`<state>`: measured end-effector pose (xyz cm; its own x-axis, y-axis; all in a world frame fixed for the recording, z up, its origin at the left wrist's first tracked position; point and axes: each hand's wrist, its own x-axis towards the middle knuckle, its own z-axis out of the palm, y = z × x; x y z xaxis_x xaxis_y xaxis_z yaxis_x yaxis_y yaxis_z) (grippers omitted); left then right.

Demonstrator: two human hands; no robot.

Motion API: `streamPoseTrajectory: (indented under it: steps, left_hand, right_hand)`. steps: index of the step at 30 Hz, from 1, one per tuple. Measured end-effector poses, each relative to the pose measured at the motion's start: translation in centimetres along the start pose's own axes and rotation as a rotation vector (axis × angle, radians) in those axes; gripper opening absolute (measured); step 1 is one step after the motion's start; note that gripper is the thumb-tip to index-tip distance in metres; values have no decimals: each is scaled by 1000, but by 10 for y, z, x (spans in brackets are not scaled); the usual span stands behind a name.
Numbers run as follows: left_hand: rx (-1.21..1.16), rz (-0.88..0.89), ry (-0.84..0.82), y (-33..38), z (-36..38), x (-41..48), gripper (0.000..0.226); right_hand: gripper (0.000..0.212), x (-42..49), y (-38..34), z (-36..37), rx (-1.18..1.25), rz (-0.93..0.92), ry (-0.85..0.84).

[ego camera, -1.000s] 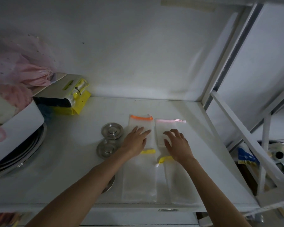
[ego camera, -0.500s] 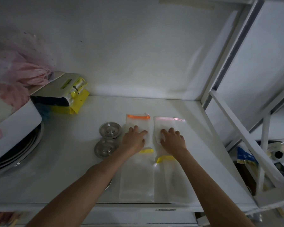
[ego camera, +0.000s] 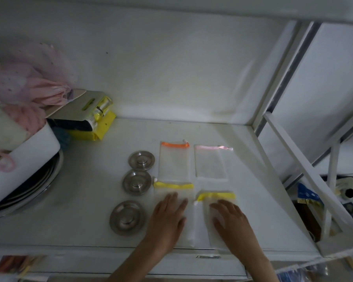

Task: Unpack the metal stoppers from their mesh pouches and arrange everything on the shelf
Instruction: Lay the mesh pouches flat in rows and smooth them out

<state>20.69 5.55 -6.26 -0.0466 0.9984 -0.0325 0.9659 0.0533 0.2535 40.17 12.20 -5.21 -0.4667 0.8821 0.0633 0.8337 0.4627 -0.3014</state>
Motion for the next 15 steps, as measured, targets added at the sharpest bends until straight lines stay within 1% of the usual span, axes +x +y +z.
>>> streamPoseTrajectory:
  steps: [1,3,5,8,13,15]
  left_hand:
    - [6,-15,-13,0,2,-3,48]
    - [17,-24,16,0,2,-5,48]
    - [44,-28,16,0,0,-3,48]
    - [63,-63,-50,-2,-4,1,49]
    - [73,-77,-49,-6,-6,3,49]
    - [75,-94,-75,-5,-8,3,49]
  right_hand:
    - [37,-2,0,7,-3,-4,-6]
    - [43,1,-2,16,-17,-8,22]
    - [46,8,-8,18,-35,12,37]
    - [46,19,-19,14,-44,43,34]
    - [48,25,-17,13,-43,37,21]
    - [47,23,-15,13,-57,25,9]
